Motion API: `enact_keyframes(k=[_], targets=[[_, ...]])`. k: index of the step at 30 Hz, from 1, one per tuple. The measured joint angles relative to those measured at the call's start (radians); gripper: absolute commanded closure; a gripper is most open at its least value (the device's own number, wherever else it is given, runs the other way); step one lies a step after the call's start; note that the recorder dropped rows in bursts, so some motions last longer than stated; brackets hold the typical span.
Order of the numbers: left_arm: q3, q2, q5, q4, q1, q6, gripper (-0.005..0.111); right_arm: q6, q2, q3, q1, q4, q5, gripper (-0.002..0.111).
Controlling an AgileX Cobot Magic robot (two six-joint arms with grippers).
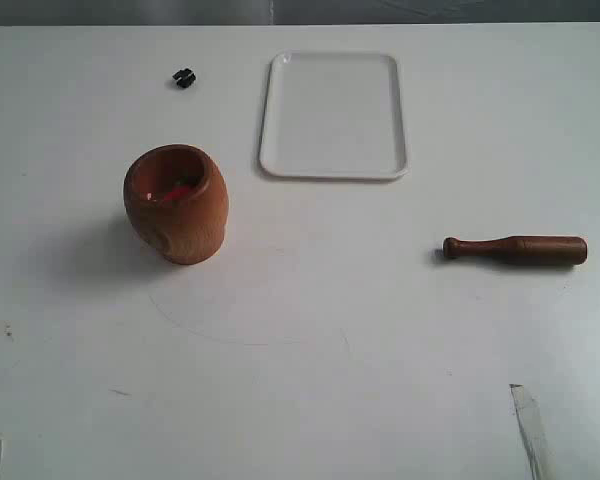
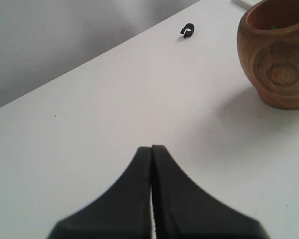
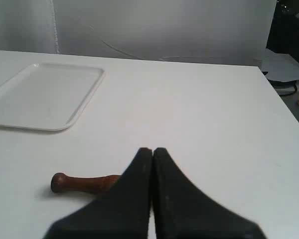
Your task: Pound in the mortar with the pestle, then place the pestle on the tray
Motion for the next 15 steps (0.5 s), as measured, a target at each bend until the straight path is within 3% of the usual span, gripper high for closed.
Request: enact_keyframes(k=[15], targets=[[0.0, 0.0, 0.0, 0.0, 0.0, 0.0, 0.107, -0.007, 0.0, 0.0, 0.0, -0.023, -0.034, 0.108]])
